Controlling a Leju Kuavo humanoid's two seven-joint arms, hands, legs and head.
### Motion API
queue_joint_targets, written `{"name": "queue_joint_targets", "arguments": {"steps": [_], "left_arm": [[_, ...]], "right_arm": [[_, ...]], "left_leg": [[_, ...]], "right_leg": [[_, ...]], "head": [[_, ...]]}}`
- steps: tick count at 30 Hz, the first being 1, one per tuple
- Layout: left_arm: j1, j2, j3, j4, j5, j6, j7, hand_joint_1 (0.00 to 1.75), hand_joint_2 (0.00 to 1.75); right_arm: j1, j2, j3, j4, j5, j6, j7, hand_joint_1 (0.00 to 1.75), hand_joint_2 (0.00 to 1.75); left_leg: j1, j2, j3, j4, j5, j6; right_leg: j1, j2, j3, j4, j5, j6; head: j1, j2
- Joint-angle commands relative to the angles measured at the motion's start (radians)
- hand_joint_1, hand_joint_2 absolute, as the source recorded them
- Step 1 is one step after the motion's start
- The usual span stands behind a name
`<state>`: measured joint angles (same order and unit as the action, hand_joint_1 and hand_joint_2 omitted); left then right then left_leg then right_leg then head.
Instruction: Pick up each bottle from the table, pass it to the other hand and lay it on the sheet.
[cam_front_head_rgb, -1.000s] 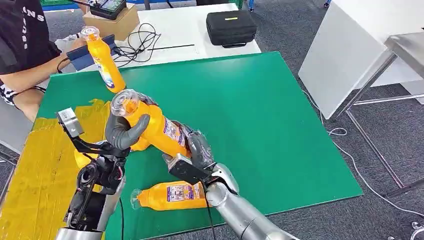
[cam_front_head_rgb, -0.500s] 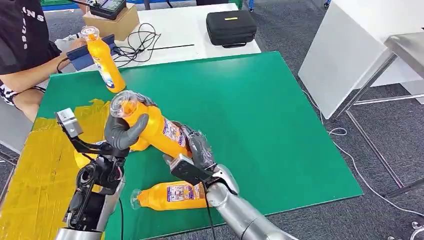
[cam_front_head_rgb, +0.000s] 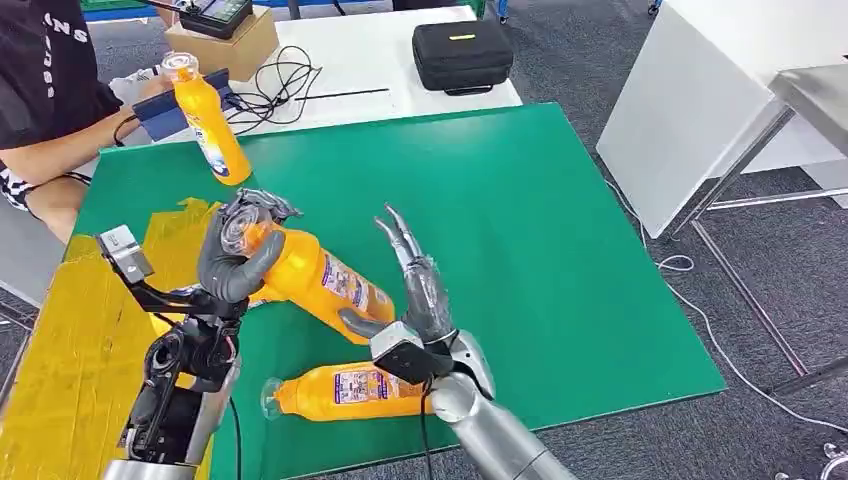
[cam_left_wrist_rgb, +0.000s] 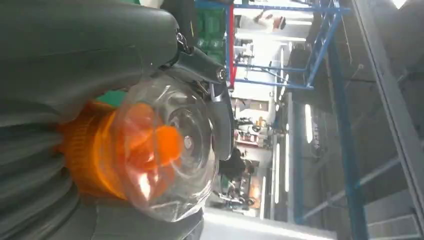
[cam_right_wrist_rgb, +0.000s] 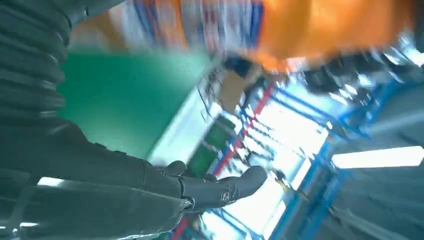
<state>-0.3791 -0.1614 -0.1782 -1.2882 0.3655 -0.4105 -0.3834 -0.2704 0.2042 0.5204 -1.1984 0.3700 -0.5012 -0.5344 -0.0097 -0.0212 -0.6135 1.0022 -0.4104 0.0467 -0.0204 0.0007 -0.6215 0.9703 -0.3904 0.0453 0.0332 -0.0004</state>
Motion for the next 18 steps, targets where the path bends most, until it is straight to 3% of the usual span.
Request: {"name": "queue_joint_targets", "arguments": {"steps": [1, 18], "left_arm": [[-0.031, 0.031, 0.046, -0.041, -0.072, 0.05, -0.012, 1.75, 1.75], [-0.009, 0.041, 0.086, -0.114, -0.11, 0.081, -0.036, 1.75, 1.75]], "right_arm": [[0.034, -0.111, -0.042, -0.211, 0.054, -0.049, 0.018, 0.0, 1.75], [0.076, -0.128, -0.072, -0.275, 0.064, -0.082, 0.013, 0.0, 1.75]], "left_leg": [[0.001, 0.001, 0.002, 0.001, -0.002, -0.002], [0.001, 0.001, 0.002, 0.0, -0.001, -0.002]], "right_leg": [[0.001, -0.001, 0.003, 0.0, -0.002, -0.001], [0.001, 0.0, 0.003, 0.0, -0.001, -0.001]], "head": [[0.0, 0.0], [0.0, 0.0]]}}
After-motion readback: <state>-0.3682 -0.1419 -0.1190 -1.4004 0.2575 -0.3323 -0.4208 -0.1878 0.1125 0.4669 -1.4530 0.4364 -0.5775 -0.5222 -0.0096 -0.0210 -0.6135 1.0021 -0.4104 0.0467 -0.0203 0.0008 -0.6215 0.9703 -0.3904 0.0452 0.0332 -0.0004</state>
